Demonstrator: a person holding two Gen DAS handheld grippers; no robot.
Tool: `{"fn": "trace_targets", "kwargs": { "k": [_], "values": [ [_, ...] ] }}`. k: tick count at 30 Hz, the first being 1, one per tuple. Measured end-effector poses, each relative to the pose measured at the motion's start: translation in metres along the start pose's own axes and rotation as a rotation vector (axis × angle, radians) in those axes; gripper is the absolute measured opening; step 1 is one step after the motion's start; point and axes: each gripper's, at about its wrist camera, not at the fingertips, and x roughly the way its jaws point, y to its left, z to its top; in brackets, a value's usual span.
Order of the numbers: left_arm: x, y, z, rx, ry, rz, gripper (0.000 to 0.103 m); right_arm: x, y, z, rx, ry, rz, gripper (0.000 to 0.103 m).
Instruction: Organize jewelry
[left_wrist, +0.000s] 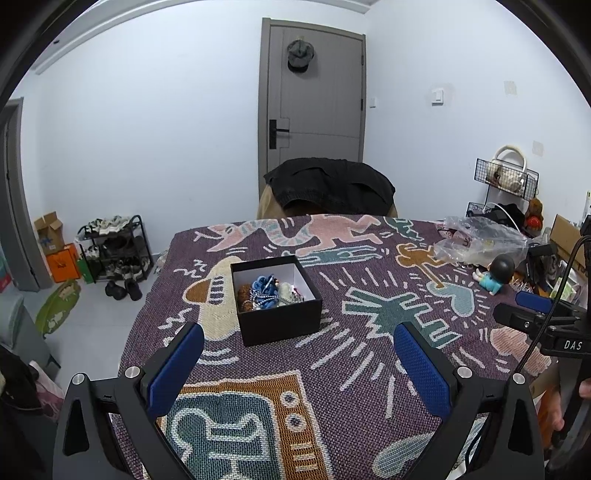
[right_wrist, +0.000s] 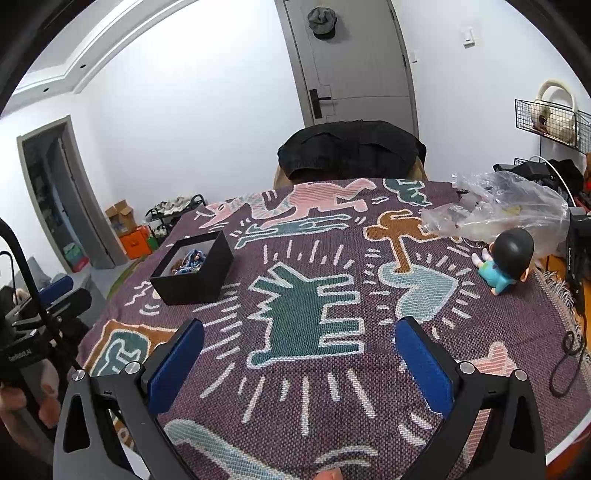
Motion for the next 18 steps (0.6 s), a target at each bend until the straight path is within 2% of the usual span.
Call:
{"fn": "trace_targets", "kwargs": {
  "k": [18],
  "values": [
    [0.0026,-0.0003,-0.0004,0.008,0.005,-0.004,0.103,-0.0016,-0.0022,-0.0004,0.004,-0.001,-0.010,0.103]
  ]
}}
